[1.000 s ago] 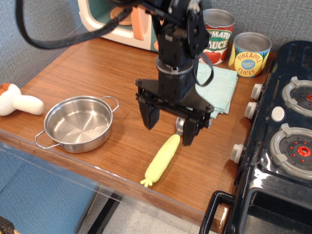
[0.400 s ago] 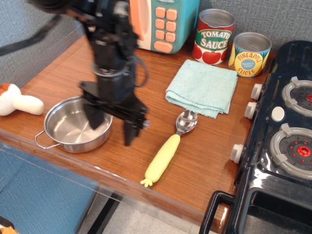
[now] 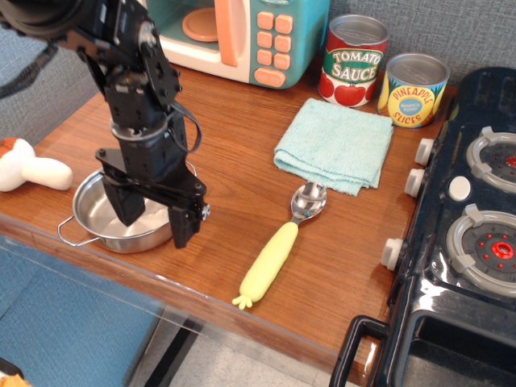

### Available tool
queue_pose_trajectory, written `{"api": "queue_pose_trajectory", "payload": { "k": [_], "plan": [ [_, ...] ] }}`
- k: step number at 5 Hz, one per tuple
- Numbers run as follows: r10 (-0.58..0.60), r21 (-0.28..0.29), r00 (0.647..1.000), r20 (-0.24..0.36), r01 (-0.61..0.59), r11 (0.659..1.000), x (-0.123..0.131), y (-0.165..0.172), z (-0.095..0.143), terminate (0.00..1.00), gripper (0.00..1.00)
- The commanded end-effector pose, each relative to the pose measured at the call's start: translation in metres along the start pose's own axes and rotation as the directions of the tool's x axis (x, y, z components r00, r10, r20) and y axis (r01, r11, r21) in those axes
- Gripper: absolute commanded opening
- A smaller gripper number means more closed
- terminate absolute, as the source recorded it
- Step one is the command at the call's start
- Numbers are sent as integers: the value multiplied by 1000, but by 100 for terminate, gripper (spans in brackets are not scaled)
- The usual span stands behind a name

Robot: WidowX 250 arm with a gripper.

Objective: PLACE THE POT AT THE LEFT EDGE OF THE TABLE.

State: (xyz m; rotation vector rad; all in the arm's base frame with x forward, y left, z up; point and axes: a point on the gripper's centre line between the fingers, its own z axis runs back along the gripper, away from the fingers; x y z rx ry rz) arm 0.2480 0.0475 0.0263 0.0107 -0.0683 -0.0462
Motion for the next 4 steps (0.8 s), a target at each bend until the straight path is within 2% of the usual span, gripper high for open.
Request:
{"api": "queue_pose_trajectory", "payload": {
  "k": [1,3,4],
  "plan": [
    [-63,-26,998,-14,63,998,6,-20,-18,0,0],
    [-75,-24,997,16,76,997,14,-10,-1,0,0],
    [-77,-26,996,53,78,997,28,-4,25,0,0]
  ]
}}
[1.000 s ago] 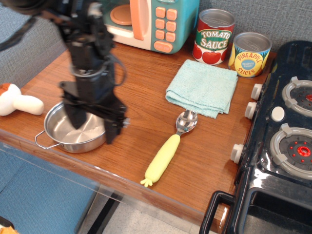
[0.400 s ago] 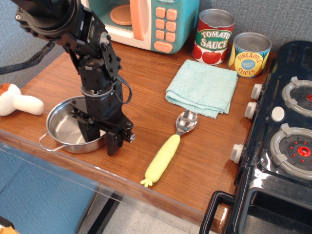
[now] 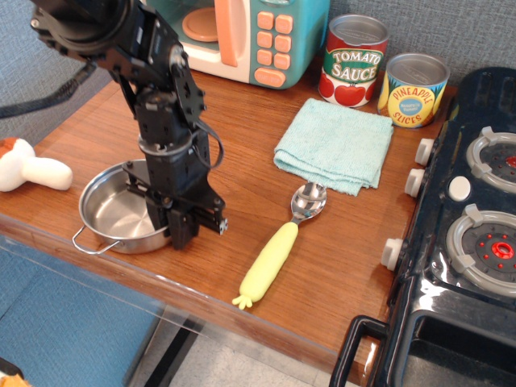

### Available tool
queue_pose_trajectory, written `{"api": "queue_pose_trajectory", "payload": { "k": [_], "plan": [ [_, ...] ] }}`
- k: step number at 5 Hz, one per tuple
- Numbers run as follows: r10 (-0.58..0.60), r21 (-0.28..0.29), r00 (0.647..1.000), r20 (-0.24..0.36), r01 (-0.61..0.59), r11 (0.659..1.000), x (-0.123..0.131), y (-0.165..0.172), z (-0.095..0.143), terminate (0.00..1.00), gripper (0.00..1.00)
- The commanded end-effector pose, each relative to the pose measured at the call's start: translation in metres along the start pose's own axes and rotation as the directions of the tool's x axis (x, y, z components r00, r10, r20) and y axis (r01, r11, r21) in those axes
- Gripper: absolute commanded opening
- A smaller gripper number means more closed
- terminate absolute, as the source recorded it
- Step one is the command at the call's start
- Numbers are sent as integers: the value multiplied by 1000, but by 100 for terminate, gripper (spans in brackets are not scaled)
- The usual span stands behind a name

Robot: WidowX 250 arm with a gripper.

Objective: PLACE THE POT AT THE LEFT EDGE OF THE TABLE.

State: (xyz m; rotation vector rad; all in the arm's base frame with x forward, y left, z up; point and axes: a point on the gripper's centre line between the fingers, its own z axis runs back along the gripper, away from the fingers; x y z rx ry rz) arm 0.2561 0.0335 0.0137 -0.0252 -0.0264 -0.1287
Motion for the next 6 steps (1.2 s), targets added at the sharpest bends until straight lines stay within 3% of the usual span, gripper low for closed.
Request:
{"api": "queue_pose_trajectory", "payload": {
  "k": [1,2,4,6],
  "plan": [
    [34,30,990,137,-39,999,42,33,64,0,0],
    [94,46,981,169,-103,994,65,74,75,0,0],
    [160,49,979,130,-167,985,87,124,44,0,0],
    [120,15,987,105,-122,992,115,120,20,0,0]
  ]
}}
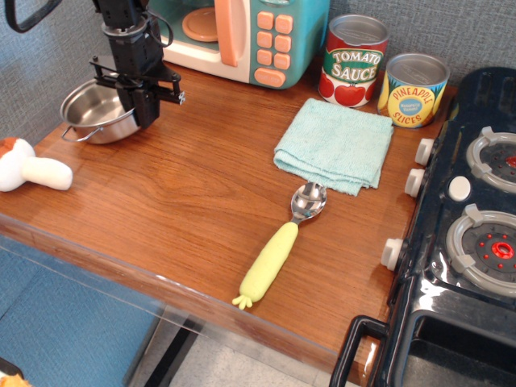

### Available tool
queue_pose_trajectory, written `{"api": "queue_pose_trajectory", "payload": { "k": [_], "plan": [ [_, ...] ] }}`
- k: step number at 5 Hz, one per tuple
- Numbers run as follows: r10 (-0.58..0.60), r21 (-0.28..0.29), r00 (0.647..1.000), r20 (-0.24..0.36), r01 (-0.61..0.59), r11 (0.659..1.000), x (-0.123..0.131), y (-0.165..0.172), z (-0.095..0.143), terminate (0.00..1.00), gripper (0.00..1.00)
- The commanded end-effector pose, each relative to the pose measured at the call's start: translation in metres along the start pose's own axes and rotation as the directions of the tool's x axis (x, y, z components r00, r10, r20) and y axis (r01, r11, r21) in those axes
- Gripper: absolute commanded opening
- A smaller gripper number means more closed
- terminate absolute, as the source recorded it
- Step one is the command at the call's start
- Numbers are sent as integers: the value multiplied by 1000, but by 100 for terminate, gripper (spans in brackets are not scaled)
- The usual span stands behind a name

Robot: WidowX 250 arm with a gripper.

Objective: PLACE THE POT AT THE LEFT EDGE OF THE TABLE.

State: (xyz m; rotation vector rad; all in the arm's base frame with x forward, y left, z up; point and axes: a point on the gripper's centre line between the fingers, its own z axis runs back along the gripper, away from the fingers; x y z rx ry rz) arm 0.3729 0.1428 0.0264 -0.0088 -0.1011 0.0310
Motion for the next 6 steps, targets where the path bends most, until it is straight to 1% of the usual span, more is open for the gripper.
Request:
{"api": "queue_pose_trajectory", "payload": {
  "k": [1,2,3,4,5,6],
  "plan": [
    [-70,-24,996,46,71,997,19,-17,12,0,100],
    [-84,-15,994,66,85,996,23,-26,31,0,100],
    [-78,-8,994,79,78,997,23,-33,60,0,100],
    [-74,1,994,80,74,997,16,-40,81,0,100],
    [-89,24,994,60,87,996,5,-47,92,0,100],
    [-75,58,997,36,73,996,-7,-54,89,0,100]
  ]
}}
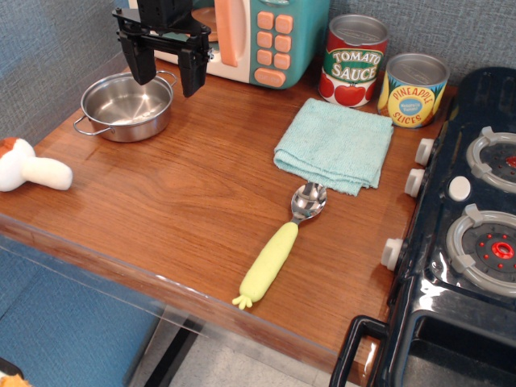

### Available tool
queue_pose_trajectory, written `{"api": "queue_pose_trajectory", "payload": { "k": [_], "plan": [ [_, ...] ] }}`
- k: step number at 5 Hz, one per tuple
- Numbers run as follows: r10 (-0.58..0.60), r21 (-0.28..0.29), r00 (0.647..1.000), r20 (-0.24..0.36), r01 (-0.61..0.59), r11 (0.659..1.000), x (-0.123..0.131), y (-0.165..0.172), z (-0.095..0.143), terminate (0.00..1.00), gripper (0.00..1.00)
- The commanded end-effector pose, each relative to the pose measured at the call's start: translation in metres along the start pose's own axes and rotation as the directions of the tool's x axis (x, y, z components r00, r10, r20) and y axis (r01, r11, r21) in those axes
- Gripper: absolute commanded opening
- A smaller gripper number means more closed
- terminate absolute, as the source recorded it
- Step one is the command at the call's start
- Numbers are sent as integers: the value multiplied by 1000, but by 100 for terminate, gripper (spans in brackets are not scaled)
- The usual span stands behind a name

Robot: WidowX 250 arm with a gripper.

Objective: PLACE THE POT AT THE LEFT EDGE OF THE TABLE.

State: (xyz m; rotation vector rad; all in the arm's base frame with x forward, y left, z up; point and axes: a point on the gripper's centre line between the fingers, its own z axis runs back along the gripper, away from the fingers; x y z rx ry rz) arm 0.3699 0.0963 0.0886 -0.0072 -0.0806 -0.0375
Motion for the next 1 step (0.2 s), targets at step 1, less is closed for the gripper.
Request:
{"api": "queue_pose_trajectory", "payload": {
  "k": [1],
  "plan": [
    [-7,60,998,57,4,998,-8,-7,27,100,100]
  ]
}}
